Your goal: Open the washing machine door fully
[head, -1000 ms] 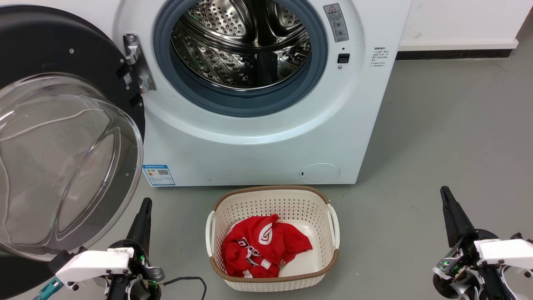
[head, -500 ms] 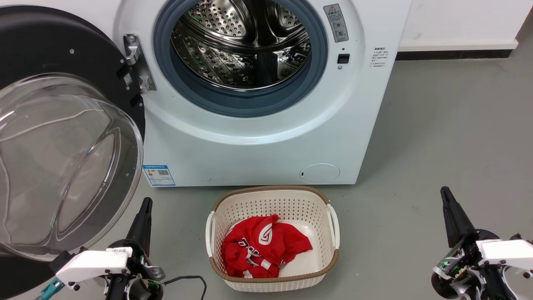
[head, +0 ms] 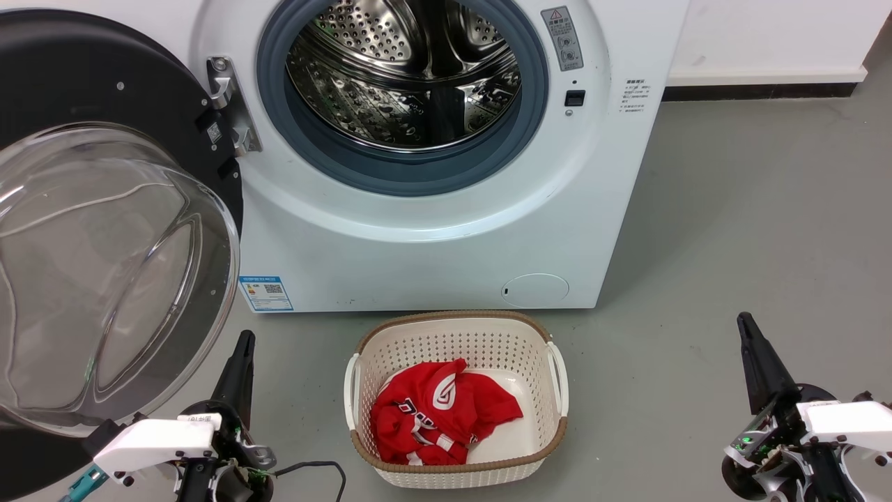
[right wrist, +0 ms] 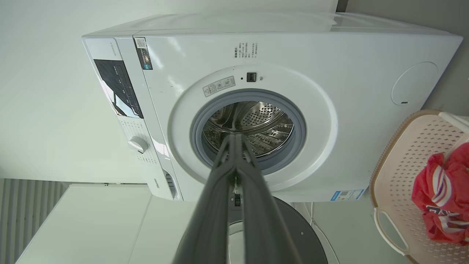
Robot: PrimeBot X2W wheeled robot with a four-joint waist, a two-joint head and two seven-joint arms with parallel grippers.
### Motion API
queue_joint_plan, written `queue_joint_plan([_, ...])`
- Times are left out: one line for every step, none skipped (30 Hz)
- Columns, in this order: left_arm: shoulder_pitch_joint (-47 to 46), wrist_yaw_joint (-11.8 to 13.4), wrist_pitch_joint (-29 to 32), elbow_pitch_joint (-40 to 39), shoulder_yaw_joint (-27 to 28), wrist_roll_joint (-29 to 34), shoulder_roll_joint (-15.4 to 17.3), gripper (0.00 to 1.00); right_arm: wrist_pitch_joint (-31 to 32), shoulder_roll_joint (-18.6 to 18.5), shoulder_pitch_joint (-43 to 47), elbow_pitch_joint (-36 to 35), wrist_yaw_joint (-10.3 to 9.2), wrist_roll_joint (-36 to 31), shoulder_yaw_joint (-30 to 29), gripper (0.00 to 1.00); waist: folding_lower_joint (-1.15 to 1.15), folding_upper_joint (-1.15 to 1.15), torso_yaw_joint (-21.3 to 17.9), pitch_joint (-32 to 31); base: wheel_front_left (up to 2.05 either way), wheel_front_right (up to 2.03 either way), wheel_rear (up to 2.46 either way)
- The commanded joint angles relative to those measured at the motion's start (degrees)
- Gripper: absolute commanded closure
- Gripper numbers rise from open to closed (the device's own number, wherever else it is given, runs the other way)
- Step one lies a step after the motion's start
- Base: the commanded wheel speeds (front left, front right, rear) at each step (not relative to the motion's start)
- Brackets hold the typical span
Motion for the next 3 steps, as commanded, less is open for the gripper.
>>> queue_joint_plan([-0.5,-0.2,0.1,0.0,0.2,-0.1,0.1,1.00,0.3,0.2,-0.7,0.1,0.00,-0.2,-0.1,1.00,0.00,0.00,0.0,0.0,0.00,0.00,0.00])
queue_joint_plan([-0.5,-0.2,0.1,0.0,0.2,-0.1,0.1,1.00,0.3,0.2,-0.8,0.1,0.00,-0.2,-0.1,1.00,0.00,0.00,0.0,0.0,0.00,0.00,0.00])
queue_joint_plan([-0.5,-0.2,0.1,0.0,0.2,-0.1,0.1,1.00,0.3,0.2,-0.8,0.1,0.00,-0.2,-0.2,1.00,0.00,0.00,0.0,0.0,0.00,0.00,0.00])
